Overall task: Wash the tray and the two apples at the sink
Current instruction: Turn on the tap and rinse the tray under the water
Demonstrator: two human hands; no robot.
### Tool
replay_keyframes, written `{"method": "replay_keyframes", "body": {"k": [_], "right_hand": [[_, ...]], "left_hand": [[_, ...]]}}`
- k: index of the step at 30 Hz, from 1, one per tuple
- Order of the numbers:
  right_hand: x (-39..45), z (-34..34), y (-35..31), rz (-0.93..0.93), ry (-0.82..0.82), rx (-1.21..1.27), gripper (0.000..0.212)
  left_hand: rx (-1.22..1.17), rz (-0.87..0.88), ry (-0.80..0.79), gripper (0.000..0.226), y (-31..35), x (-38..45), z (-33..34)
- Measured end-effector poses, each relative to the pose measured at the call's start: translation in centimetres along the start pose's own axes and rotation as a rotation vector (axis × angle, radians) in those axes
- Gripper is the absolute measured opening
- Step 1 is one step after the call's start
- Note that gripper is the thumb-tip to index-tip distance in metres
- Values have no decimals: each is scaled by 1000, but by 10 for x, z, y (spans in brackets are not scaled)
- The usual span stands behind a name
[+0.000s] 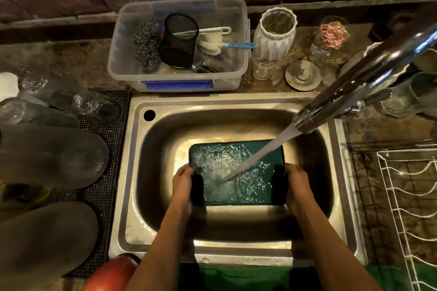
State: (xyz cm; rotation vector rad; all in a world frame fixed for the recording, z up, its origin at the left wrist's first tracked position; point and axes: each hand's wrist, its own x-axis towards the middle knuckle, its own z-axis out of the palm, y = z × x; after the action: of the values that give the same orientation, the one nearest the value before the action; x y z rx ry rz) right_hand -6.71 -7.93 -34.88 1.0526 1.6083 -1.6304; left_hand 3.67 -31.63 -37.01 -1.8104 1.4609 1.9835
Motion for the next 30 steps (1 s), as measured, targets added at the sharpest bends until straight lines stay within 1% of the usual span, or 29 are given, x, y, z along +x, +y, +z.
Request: {"method": "replay_keyframes", "body": {"k": [3,8,14,18,21,25,27,30], "right_hand": [[6,6,4,-1,4,-6,27],[17,12,8,-10,14,-84,22],[25,15,12,-35,29,-138,10],[28,12,15,-53,-4,-185,14],[31,13,16,-62,-24,-234,21],[33,15,19,-101,-8,-315,21],[36,15,21,-115,2,-357,25],[38,15,24,-120,-14,-356,25]], "left_hand": [[25,25,-10,10,2,8,2],[39,53,30,14,4,19,7],[16,60,55,19,1,22,8],[2,71,50,19,0,22,7],[-9,76,45,19,1,21,6],[-31,75,29,18,3,23,4],[-65,76,32,19,4,23,4],[-54,87,37,20,6,24,2]]}}
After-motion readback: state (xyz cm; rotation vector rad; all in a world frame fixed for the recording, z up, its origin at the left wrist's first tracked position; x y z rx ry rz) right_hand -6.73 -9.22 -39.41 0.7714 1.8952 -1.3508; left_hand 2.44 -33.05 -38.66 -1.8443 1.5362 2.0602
